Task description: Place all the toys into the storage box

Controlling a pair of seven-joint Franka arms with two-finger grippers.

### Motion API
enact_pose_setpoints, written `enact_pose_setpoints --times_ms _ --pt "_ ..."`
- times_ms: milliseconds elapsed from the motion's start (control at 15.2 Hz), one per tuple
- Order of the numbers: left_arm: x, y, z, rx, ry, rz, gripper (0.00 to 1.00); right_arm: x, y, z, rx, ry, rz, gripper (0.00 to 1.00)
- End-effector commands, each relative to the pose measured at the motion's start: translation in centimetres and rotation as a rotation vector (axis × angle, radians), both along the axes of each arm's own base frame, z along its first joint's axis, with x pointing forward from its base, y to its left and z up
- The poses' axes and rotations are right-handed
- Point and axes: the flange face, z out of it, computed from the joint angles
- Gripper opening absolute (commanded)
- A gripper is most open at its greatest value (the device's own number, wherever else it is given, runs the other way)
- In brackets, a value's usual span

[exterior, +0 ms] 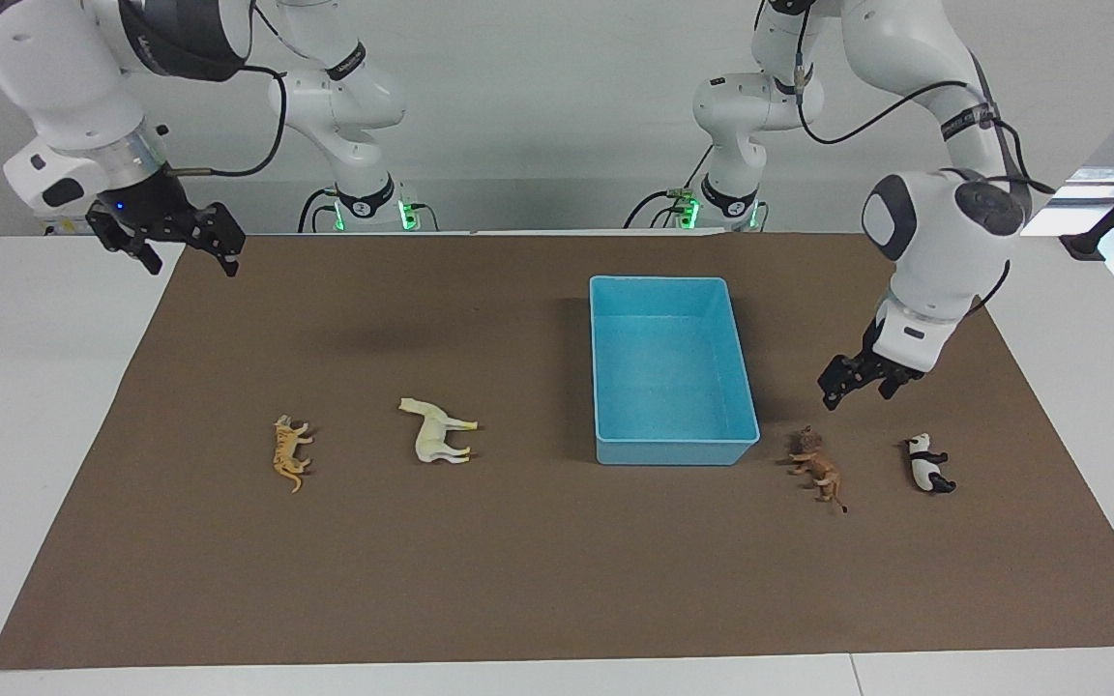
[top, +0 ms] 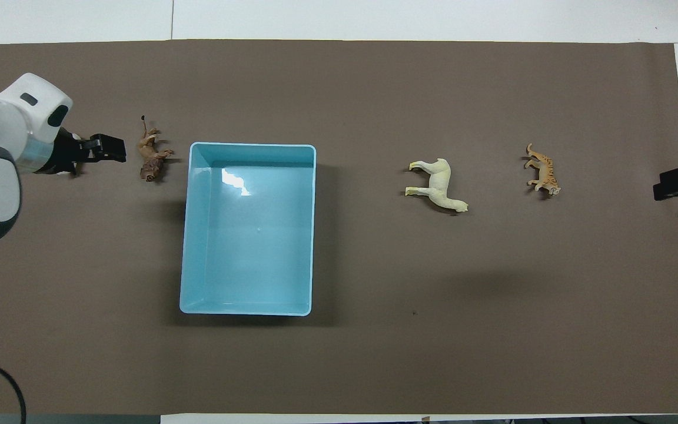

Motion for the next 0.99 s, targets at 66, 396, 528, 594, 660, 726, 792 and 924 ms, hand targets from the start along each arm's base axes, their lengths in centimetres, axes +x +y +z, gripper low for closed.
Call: enact_pose_setpoints --times_ms 66,396,528,594,660,726,792,924 --pt "1.2 -1.3 -4.2 0.009 0.016 0.045 1.00 3.7 0.2 -9.2 0.047 0.005 -0.016 1.00" --pt "2.4 -0.7 -6.8 -0.019 -0.037 0.200 1.00 6.1 0.6 -16.6 0.034 -0.040 -0.011 1.00" --pt "2.7 -0.7 -7.7 -0.024 -0.048 0.214 1.00 6.3 0.7 -18.6 0.032 -0.035 -0.007 1.00" --pt "2.8 -0.6 -7.7 -0.026 -0.058 0.217 1.00 6.6 0.7 -19.6 0.030 -0.028 -0.002 1.00" --pt "2.7 -0.6 -8.1 -0.027 -0.058 0.219 1.00 6.8 0.8 -20.4 0.029 -0.030 0.007 1.00" --pt "2.7 -0.6 -8.3 -0.027 -0.053 0.221 1.00 7.0 1.0 -21.2 0.028 -0.029 0.030 1.00" --pt "2.7 -0.7 -8.3 -0.027 -0.053 0.221 1.00 7.2 2.0 -22.2 0.026 -0.026 0.074 1.00" --pt "2.6 -0.6 -8.5 -0.028 -0.050 0.229 0.99 7.5 2.0 -23.3 0.024 -0.037 0.087 1.00"
